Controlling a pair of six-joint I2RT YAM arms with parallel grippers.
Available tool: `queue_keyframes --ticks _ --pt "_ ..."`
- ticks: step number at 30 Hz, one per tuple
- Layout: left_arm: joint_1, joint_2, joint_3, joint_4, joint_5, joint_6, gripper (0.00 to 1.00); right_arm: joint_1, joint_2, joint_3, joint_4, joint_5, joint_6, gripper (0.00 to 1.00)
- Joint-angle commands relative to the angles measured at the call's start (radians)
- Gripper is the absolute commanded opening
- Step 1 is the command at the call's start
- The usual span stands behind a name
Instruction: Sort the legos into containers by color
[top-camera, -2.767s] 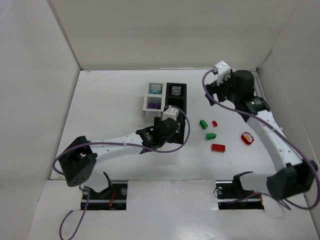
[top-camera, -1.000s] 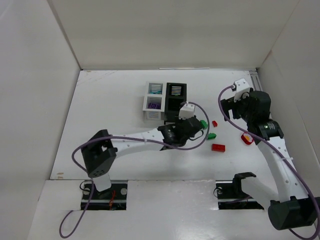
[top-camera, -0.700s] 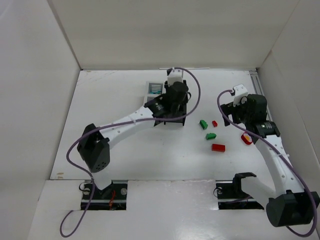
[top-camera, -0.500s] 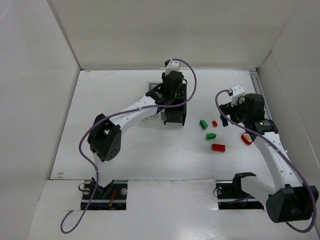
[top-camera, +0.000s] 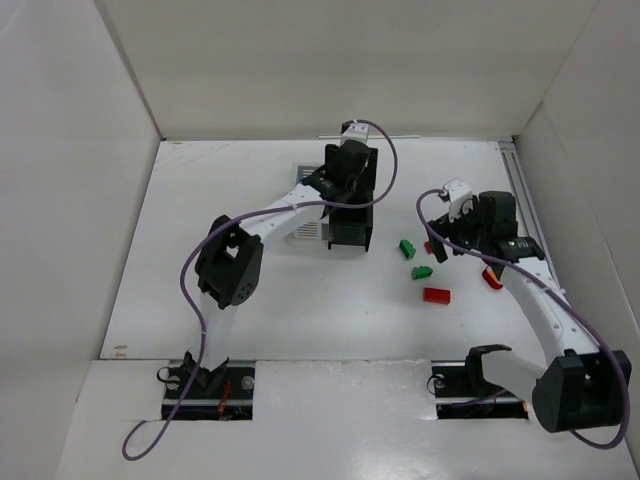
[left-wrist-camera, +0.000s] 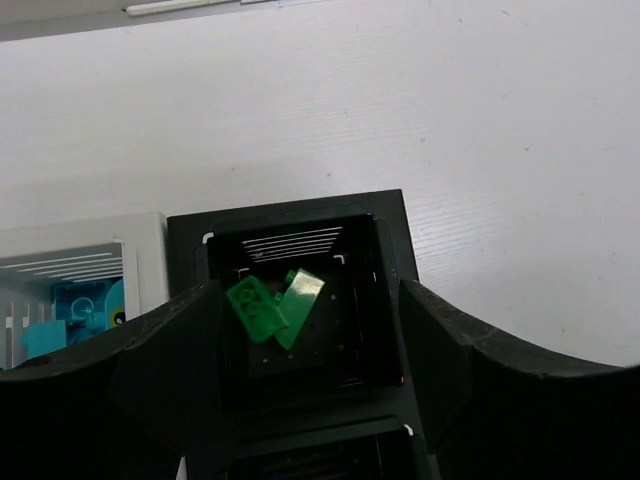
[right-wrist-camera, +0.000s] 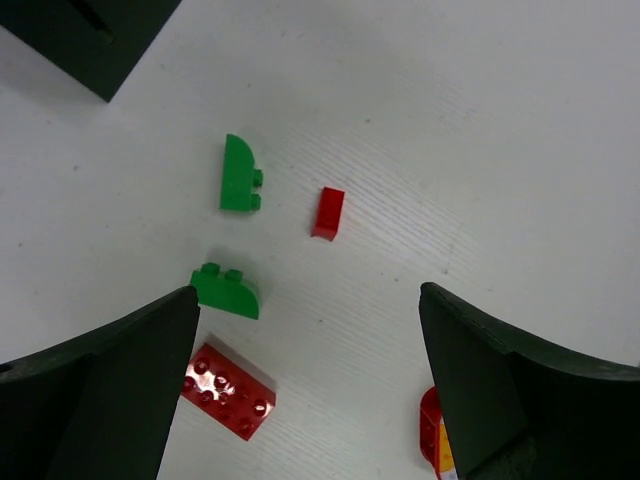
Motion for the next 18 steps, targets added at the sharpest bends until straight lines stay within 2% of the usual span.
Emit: queue_keyframes --ticks 1,3,7,8,11,14,16,18 --pt "0.004 -0.091 -0.001 0.022 0.004 0.016 0.68 0.059 0.056 -0.016 0.038 -0.068 -0.045 0.96" --pt "0.004 -0.149 -0.038 0.033 0.004 0.016 0.8 0.148 0.108 0.011 0.047 -0.021 -0.057 0.96" --pt "-0.025 -0.266 -0.125 0.043 0.014 0.016 0.92 0.254 0.303 0.1 0.056 0.059 -0.038 0.96" --pt "-0.038 -0.293 -0.169 0.034 0.014 0.025 1.0 0.263 0.331 0.111 0.07 0.068 -0.028 0.94" --pt "-0.093 -0.428 -0.251 0.007 -0.031 0.013 1.0 0.263 0.403 0.133 0.104 0.108 0.021 0.91" --pt "-0.147 -0.595 -0.415 0.016 -0.063 -0.048 1.0 0.237 0.463 0.133 0.147 0.108 0.053 0.88" --pt "-0.157 -0.719 -0.556 0.016 -0.063 -0.093 1.0 0.228 0.497 0.142 0.159 0.097 0.053 0.83" --pt "-0.157 -0.804 -0.649 0.016 -0.054 -0.175 1.0 0.219 0.55 0.151 0.168 0.084 0.053 0.72"
